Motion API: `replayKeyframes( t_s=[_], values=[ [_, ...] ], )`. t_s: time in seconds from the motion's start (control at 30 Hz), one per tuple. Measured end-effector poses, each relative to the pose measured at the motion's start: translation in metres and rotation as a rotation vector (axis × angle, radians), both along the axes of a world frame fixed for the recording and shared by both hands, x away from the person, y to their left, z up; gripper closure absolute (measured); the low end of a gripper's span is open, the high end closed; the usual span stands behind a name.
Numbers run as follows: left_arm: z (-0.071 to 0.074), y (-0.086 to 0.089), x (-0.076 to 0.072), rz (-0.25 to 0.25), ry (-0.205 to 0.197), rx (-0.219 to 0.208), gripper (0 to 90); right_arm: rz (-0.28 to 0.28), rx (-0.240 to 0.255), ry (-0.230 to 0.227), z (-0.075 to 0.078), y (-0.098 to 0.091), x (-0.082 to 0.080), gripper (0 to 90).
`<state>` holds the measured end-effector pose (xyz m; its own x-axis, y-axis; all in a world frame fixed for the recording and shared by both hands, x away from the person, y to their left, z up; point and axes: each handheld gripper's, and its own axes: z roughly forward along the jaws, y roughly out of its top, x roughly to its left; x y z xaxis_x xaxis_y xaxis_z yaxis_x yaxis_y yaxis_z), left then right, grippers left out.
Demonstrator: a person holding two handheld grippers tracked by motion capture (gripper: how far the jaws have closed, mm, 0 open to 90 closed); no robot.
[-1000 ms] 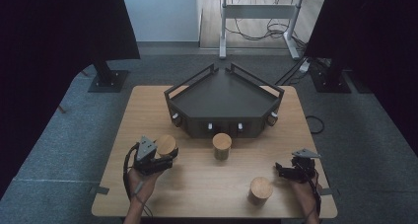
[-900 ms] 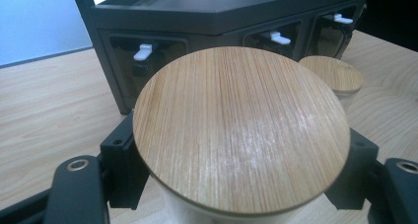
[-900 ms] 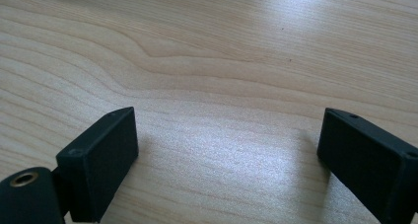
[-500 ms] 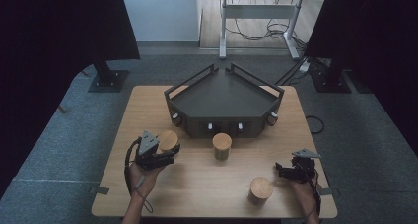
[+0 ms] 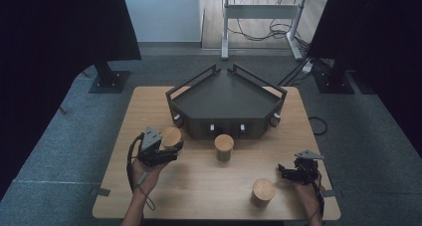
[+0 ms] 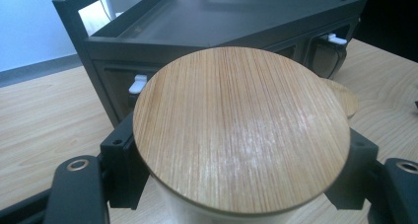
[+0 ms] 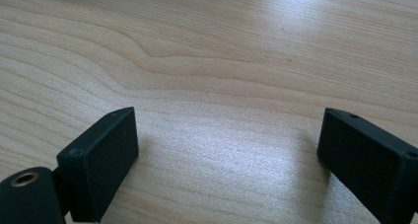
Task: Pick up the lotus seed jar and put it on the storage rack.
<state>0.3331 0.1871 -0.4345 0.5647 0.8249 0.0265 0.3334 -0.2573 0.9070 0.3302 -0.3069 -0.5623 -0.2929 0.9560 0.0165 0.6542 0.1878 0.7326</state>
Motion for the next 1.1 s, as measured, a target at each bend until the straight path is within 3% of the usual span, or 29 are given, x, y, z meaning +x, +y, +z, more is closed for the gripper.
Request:
replayKeyframes(
  t_s=[1.1],
  values=[
    [0.036, -0.013, 0.032, -0.026, -0.004, 0.017, 25.9, 0.003, 0.002, -0.001, 0.0, 0.0, 0.0, 8.4]
  ],
)
